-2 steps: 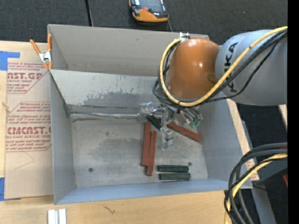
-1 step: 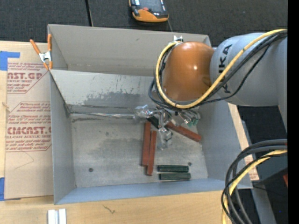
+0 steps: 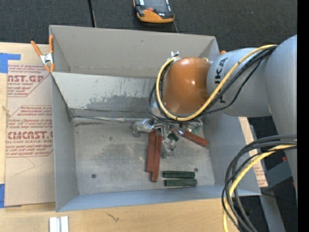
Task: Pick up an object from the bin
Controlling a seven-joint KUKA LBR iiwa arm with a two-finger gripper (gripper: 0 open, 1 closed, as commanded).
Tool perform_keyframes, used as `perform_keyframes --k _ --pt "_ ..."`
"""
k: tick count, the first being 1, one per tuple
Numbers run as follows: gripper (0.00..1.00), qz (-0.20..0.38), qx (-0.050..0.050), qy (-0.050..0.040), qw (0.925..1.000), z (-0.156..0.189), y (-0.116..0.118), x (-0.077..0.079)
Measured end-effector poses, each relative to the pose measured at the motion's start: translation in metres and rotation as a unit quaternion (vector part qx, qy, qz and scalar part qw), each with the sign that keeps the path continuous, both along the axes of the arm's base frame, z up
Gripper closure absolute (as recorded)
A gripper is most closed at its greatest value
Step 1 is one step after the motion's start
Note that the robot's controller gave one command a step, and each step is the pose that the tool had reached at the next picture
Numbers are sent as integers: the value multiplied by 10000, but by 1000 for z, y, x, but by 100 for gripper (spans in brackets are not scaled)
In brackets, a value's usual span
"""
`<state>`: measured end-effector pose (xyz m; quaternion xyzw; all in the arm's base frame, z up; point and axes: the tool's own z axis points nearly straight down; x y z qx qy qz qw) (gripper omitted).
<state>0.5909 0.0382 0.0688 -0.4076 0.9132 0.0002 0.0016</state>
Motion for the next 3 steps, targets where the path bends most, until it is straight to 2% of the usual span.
perform_keyframes --k 1,3 --pt "100 1322 -1 -20 9912 2 -9 1" --pt "100 1320 1 -20 9912 3 -9 1"
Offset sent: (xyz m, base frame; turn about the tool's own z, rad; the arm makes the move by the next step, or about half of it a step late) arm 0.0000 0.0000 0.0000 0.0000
